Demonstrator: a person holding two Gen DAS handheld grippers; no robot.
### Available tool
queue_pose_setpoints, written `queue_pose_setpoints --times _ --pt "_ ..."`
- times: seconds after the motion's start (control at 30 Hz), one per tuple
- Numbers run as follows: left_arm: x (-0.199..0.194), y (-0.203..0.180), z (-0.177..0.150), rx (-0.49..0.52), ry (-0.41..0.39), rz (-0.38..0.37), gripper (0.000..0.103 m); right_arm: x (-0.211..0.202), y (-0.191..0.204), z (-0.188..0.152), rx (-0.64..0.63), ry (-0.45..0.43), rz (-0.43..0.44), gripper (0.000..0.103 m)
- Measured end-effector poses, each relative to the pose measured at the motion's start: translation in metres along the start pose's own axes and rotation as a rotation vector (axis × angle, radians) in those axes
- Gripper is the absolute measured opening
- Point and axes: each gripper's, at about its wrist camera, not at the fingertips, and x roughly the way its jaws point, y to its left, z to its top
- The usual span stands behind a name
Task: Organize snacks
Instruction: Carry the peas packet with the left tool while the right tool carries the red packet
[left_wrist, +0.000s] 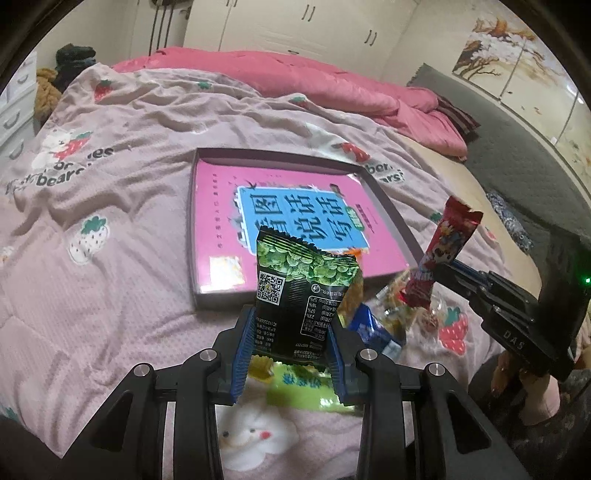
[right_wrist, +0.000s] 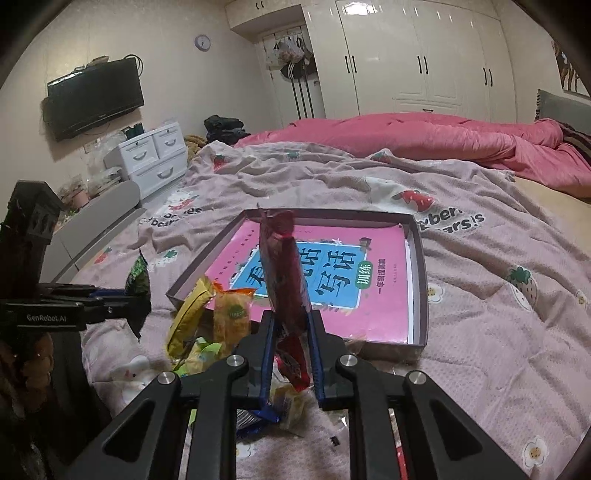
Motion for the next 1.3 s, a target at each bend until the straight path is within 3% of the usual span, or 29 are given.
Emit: queue_pose_setpoints --times 0.27,0.53,0.67,0.7,0.87,1.03,1.3 --pt "0.008 0.009 0.014 -0.025 -0.014 0.014 0.037 0.010 -0.007 0.008 0.004 -0.008 -0.010 0.017" --pt "0.014 0.019 0.033 -0.037 -0.037 0.022 0.037 0.020 -0.018 0.000 0.095 0.063 0.014 0.021" --pt "0.019 0.024 0.037 -0.046 -0.039 0.026 0.037 0.016 -0.031 -0.005 0.179 0.058 -0.034 0.062" --pt "0.020 0.024 0.038 -0.048 -0.038 0.026 0.037 0.015 -0.035 -0.006 0.200 0.052 -0.030 0.065" --pt "0.026 0.029 0.043 -0.058 -0.035 0.025 0.037 0.025 -0.047 -0.005 0.277 0.060 0.022 0.065" --pt "0.031 0.032 0.047 -0.066 -0.036 0.024 0.037 0.043 -0.032 -0.004 0.215 0.082 0.054 0.065" --pt "0.037 0.035 0.052 -0.076 -0.034 0.022 0.037 0.067 -0.010 -0.005 0.103 0.113 0.048 0.026"
